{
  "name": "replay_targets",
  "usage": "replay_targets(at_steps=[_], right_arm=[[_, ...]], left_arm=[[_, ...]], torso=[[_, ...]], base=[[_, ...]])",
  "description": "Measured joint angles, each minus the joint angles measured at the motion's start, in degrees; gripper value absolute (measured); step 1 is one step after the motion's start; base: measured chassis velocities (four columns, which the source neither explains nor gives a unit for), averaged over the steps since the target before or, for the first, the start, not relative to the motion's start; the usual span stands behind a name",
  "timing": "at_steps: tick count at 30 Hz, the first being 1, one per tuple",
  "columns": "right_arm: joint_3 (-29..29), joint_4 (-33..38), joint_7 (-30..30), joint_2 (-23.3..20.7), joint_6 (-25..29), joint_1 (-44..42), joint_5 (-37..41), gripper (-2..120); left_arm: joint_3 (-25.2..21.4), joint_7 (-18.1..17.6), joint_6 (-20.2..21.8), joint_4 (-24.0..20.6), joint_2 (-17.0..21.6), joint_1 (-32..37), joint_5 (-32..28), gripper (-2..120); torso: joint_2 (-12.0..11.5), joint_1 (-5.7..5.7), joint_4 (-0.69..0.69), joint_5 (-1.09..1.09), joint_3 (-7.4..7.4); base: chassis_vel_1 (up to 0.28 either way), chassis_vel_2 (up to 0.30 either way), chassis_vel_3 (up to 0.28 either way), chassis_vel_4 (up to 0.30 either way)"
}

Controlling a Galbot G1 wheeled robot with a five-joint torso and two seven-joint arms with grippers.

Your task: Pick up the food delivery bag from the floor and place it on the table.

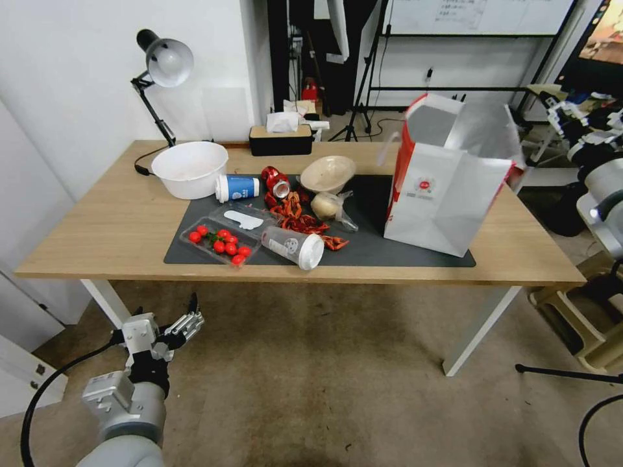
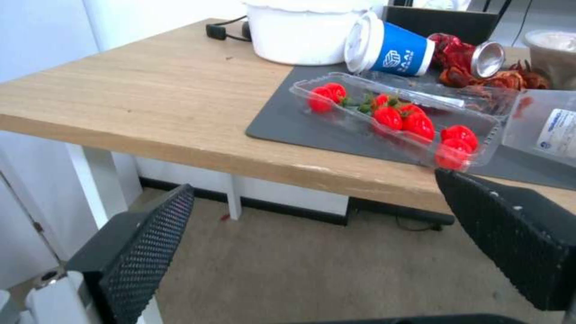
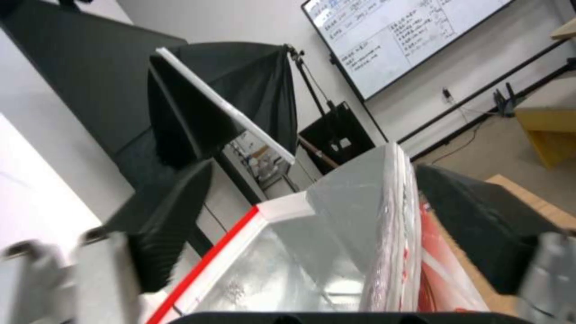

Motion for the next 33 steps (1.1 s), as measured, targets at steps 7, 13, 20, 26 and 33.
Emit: replay_targets(at_steps=[7, 13, 20, 26, 33], right_arm=[[-0.22, 0.61, -0.69, 0.18, -0.76, -1.01, -2.44, 100], [0.32, 1.9, -1.38, -0.14, -0.99, -3.36, -6.94, 100], [4.01, 5.82, -3.37, -1.63, -0.5, -9.62, -15.55, 100], [8.02, 12.29, -5.39, -2.89, 1.79, -16.78, -23.13, 100], [10.27, 18.38, -6.83, -2.0, 5.24, -25.16, -32.18, 100]], left_arm=[[-0.06, -0.07, 0.1, 0.26, 0.28, -0.2, -0.4, 100], [-0.19, -0.06, 0.31, 0.22, 0.54, -0.38, -0.69, 100], [-0.33, 0.17, 0.48, -0.26, 0.77, -0.4, -0.85, 100], [-0.38, 0.61, 0.57, -0.68, 0.75, -0.37, -0.86, 100], [-0.6, 1.34, 0.64, -0.94, 0.7, -0.27, -0.52, 100]], torso=[[0.0, 0.0, 0.0, 0.0, 0.0], [0.0, 0.0, 0.0, 0.0, 0.0], [0.0, 0.0, -0.02, 0.0, -0.01], [0.0, 0.0, 0.0, -0.01, -0.01], [0.0, 0.0, 0.0, -0.01, -0.01]], base=[[0.0, 0.0, 0.0, 0.0], [0.0, 0.0, 0.0, 0.0], [0.0, 0.0, 0.0, 0.0], [0.0, 0.0, 0.0, 0.0], [0.0, 0.0, 0.0, 0.0]])
